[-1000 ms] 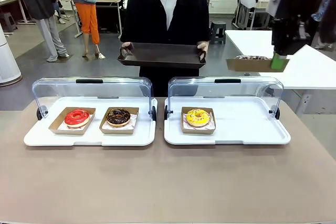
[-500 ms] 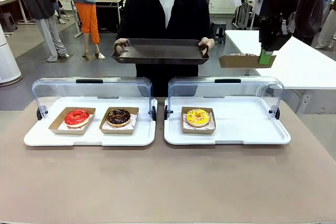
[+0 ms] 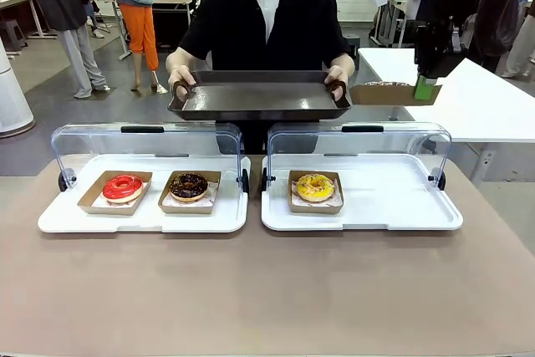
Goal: Provide the desired donut to the person.
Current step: Place the picked Paper togo box onto the Handle tray extended by the person.
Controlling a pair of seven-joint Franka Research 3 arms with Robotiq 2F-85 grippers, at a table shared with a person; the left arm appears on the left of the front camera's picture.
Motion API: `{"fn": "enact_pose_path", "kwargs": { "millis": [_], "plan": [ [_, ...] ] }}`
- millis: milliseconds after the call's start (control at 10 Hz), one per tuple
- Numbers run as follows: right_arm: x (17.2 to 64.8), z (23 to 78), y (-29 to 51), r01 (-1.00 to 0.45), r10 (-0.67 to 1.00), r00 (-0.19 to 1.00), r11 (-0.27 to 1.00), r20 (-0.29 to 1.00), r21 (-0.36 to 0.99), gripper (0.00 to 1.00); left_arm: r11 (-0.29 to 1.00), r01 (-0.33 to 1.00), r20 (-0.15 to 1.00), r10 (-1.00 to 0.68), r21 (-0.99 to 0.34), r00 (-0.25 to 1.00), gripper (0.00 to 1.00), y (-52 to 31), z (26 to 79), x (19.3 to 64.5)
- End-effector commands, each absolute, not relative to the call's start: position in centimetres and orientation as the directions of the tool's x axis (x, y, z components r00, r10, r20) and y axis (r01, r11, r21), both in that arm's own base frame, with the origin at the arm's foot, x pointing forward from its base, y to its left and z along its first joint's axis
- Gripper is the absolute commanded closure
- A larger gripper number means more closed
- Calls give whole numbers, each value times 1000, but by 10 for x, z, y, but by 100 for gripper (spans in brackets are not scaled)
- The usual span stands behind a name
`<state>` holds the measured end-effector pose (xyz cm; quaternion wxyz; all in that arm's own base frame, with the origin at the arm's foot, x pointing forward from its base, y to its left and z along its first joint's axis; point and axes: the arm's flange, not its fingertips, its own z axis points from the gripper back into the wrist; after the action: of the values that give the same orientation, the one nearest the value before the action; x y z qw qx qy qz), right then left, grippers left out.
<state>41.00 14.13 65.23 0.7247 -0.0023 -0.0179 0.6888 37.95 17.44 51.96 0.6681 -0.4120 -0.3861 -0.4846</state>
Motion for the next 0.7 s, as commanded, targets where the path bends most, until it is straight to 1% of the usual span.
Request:
{"fn": "enact_pose_path", "kwargs": {
  "millis": [0,600],
  "plan": [
    [406,650,141,-998,998,57,57,22,-25,100,184,969,923,-317,-165,217,0,175,521,379],
    [406,650,141,-998,998,57,57,22,-25,100,184,969,923,-317,-165,217,0,175,521,379]
  ]
}}
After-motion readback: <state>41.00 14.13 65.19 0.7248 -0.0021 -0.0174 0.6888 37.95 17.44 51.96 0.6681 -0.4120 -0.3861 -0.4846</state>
